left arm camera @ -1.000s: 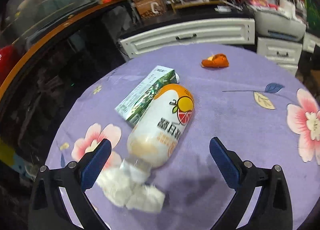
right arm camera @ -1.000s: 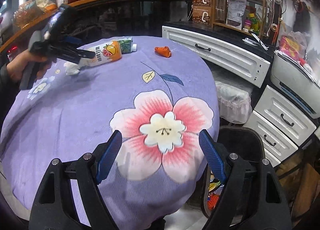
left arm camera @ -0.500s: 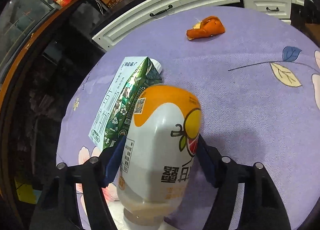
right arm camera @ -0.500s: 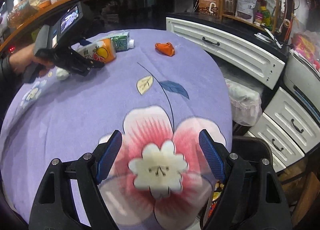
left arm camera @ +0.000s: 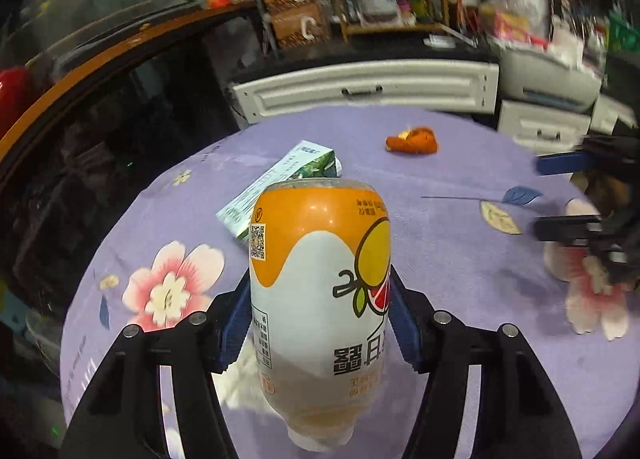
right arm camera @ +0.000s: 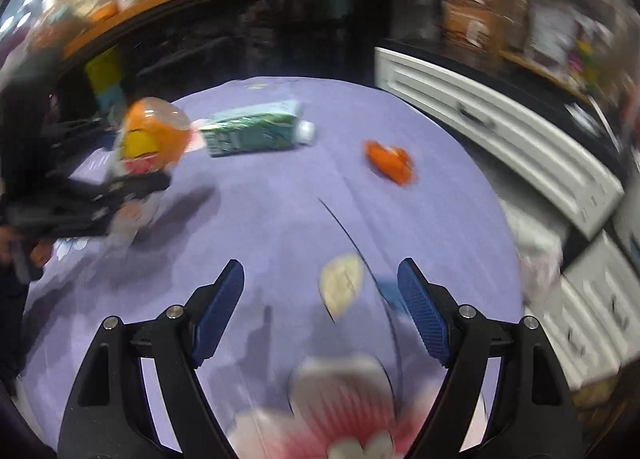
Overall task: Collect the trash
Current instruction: 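Grasp the green and white milk carton with the right gripper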
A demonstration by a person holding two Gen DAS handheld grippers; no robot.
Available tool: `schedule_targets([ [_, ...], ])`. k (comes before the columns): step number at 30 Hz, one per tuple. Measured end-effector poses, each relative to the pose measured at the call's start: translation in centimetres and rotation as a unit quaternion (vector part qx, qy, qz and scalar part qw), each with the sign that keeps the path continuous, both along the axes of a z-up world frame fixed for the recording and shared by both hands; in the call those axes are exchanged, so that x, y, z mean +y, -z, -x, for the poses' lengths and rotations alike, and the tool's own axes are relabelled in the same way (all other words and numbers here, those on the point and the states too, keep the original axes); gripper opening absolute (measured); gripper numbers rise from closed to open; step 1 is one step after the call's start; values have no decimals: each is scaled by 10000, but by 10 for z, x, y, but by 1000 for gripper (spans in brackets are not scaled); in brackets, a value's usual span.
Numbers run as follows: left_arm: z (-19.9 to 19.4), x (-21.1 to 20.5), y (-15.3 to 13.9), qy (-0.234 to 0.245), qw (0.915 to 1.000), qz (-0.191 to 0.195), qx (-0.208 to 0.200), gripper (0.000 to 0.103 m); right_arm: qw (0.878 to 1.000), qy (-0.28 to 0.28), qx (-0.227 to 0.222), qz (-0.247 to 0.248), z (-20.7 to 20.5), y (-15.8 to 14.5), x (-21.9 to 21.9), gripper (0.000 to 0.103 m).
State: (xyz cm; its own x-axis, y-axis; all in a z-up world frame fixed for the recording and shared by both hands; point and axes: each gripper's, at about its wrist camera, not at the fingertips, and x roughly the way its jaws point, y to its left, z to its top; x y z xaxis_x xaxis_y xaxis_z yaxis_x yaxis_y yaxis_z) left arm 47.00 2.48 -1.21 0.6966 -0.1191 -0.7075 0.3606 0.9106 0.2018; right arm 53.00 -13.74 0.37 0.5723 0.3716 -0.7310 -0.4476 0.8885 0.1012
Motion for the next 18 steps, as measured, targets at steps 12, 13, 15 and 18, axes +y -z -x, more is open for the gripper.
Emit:
schedule_targets([
  [12, 49, 49, -23, -581, 9933, 850, -518, 61, 9703, -2123, -231, 1133, -86, -21, 121, 79],
  [13, 49, 53, -23, -591, 9926, 919, -521, 61, 9633, -2307, -283, 1340, -92, -21, 131, 79],
  [15, 48, 59, -21, -604, 9915, 1070, -437, 61, 9426, -2767, -322, 1840, -105, -20, 153, 79],
  [18, 50, 64, -17, -592, 9914, 1114, -358, 61, 9120, -3262, -391, 2456, -121, -11, 179, 79],
])
